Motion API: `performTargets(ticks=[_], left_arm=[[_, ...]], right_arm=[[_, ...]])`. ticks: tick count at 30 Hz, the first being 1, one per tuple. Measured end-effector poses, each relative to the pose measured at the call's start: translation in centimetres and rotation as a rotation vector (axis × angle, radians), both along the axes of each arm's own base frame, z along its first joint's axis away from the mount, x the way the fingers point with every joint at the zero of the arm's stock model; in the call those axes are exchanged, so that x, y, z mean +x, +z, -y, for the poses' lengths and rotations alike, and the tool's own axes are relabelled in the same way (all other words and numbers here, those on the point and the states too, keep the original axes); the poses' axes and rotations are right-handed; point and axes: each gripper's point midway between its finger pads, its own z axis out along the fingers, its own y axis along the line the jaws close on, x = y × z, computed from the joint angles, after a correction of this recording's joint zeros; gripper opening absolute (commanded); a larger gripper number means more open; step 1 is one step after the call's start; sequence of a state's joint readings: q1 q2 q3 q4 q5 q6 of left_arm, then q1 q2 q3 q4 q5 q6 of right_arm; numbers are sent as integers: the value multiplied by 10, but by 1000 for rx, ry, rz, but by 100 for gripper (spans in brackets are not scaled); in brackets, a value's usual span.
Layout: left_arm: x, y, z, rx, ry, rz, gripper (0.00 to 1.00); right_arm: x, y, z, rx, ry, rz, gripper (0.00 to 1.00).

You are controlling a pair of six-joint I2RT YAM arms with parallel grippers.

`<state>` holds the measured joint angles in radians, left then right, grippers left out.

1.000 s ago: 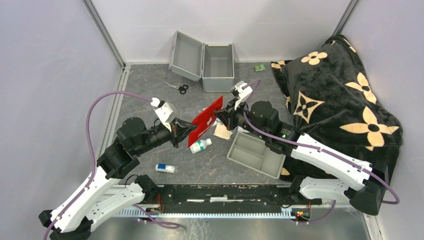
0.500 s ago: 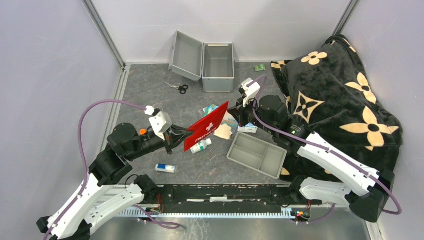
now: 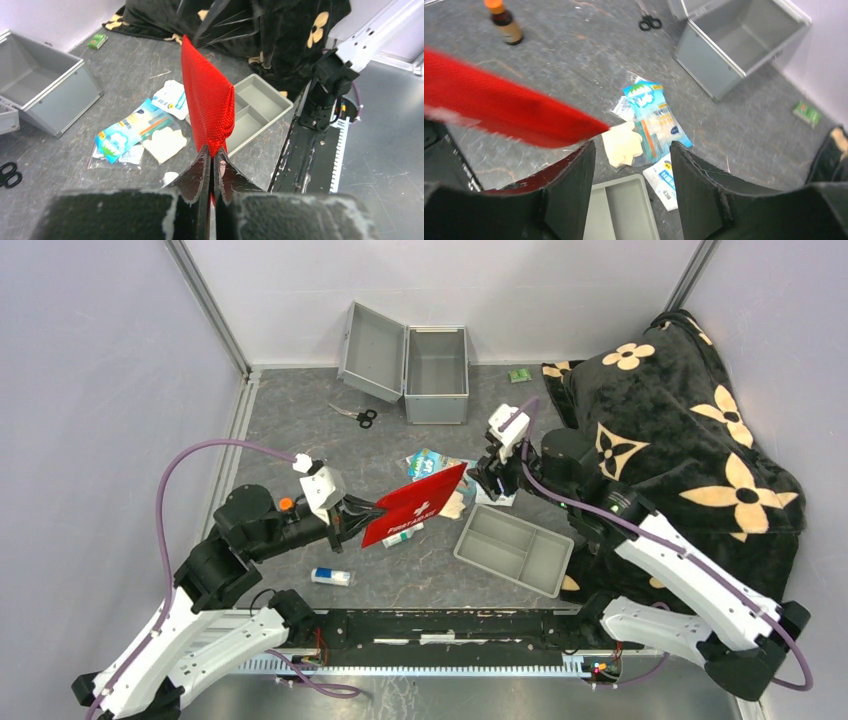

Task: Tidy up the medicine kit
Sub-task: Zip the medicine pouch, then place the medicine pouch inside the medicine box.

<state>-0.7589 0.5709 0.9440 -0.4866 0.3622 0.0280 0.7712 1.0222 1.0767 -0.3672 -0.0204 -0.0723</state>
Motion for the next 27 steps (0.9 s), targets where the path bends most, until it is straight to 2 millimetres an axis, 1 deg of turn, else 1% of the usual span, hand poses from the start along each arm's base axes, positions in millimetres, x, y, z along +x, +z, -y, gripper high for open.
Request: performTargets(ticks=[1, 2, 5, 6, 8, 11, 14, 17, 21, 23, 25, 27], left_arm=[[1, -1, 0, 9, 5, 0, 2], [3, -3, 0, 19, 10, -4, 2], [4, -9, 1, 51, 3, -5, 2], [3, -12, 1, 65, -10, -6, 2], [1, -16, 3, 80, -36, -4, 2], [-6, -20, 9, 99, -103, 5, 2], [-12, -24, 15, 119, -172, 10, 2], [-19, -27, 19, 134, -233, 9, 2], [-24, -28, 21, 140, -269, 18, 2], [-25, -28, 21, 143, -277, 23, 2], [-25, -28, 20, 144, -280, 29, 2], [-25, -28, 20, 147, -280, 34, 2]], right_arm=[[-4, 3, 0, 0, 23, 13, 66], [-13, 9, -1, -2, 76, 36, 68], [-41, 25, -6, 13, 241, 97, 76], [-55, 31, -10, 22, 328, 121, 77], [-72, 36, -15, 38, 429, 143, 82], [-95, 39, -26, 60, 586, 154, 84], [-104, 32, -35, 59, 677, 139, 84], [-106, 15, -46, 38, 758, 81, 80], [-108, -10, -58, 11, 833, -21, 72], [-109, -19, -60, 4, 847, -56, 65], [-112, -21, -61, 8, 866, -67, 54], [-116, -20, -62, 22, 882, -62, 39]])
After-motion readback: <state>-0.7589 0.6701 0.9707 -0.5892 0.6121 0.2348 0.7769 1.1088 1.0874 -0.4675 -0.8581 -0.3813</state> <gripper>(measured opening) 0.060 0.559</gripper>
